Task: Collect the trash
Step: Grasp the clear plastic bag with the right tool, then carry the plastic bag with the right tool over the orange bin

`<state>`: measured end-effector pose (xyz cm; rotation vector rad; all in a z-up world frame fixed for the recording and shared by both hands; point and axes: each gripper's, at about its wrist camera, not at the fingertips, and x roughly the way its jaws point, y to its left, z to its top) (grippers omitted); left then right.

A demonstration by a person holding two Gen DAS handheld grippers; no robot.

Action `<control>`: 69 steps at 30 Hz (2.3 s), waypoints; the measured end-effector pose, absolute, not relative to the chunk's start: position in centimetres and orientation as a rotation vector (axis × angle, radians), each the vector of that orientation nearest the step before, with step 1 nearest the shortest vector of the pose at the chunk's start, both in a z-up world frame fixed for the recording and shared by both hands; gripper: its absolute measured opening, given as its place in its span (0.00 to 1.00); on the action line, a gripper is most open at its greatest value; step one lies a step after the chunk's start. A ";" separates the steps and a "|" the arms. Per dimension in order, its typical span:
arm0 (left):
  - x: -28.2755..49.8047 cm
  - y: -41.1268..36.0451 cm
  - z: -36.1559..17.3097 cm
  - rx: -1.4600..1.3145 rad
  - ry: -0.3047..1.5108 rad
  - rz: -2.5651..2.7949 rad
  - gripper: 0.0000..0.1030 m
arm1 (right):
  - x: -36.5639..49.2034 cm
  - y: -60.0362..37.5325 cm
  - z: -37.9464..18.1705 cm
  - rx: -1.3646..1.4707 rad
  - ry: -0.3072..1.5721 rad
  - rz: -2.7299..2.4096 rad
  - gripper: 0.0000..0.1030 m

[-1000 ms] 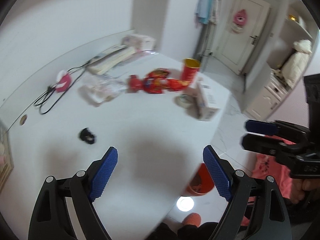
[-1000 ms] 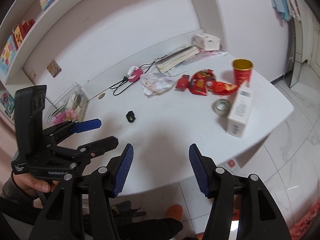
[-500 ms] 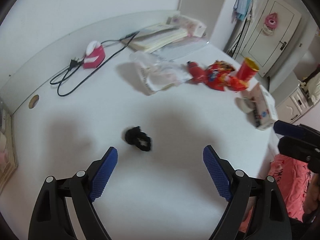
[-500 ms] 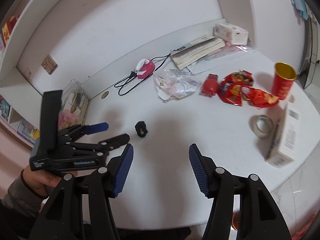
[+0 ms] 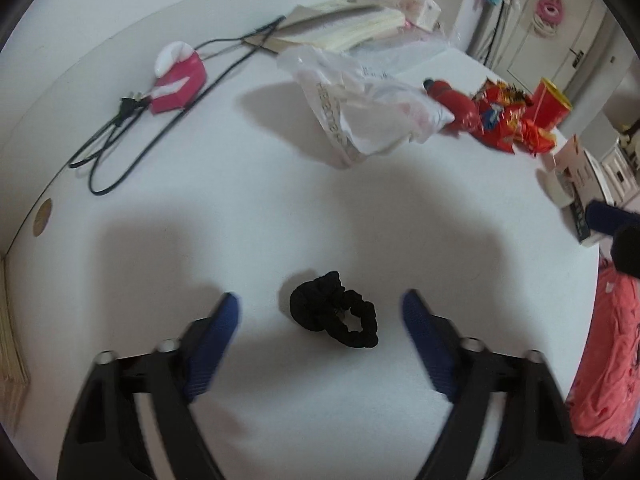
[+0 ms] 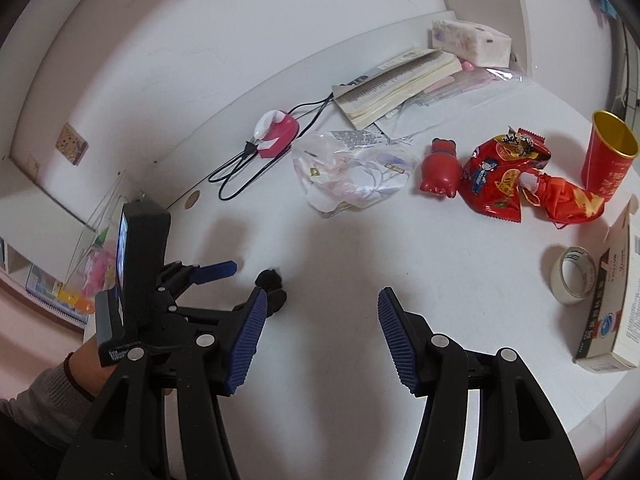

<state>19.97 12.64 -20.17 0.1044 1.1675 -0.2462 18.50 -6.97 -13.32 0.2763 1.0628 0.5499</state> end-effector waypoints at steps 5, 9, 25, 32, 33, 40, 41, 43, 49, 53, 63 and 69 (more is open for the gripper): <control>20.0 12.5 -21.0 0.134 1.172 -0.269 0.68 | 19.5 -6.8 -13.8 0.283 1.071 0.537 0.57; 20.2 12.6 -20.7 0.150 1.145 -0.263 0.32 | 20.3 -6.4 -14.2 0.280 1.071 0.533 0.57; 23.5 14.5 -17.3 0.004 1.100 -0.376 0.18 | 27.2 -2.3 -13.6 0.171 1.004 0.546 0.57; 26.7 14.7 -16.9 -0.009 1.069 -0.369 0.18 | 29.7 0.9 -14.9 0.026 0.993 0.559 0.57; 27.0 15.0 -16.9 -0.010 1.067 -0.368 0.18 | 30.0 1.3 -15.4 0.001 1.001 0.560 0.57; 28.2 15.8 -18.4 -0.021 1.094 -0.365 0.18 | 31.7 1.8 -20.4 -0.021 1.114 0.528 0.22; 28.2 15.8 -18.6 -0.024 1.099 -0.366 0.18 | 31.8 1.4 -20.8 0.015 1.127 0.531 0.02; 28.1 15.9 -18.7 -0.027 1.104 -0.367 0.18 | 31.8 0.7 -21.0 0.068 1.130 0.534 0.00; 27.1 15.7 -18.0 -0.031 1.097 -0.378 0.18 | 30.3 -0.7 -18.7 0.120 1.080 0.540 0.00; 25.8 15.4 -17.0 -0.037 1.092 -0.381 0.18 | 28.5 -1.7 -16.8 0.169 1.064 0.565 0.00; 19.5 12.7 -13.5 -0.011 1.052 -0.379 0.18 | 20.5 -5.0 -11.3 0.203 0.972 0.628 0.00; 15.7 9.7 -11.6 0.011 1.025 -0.405 0.18 | 15.5 -8.8 -8.7 0.237 0.938 0.620 0.00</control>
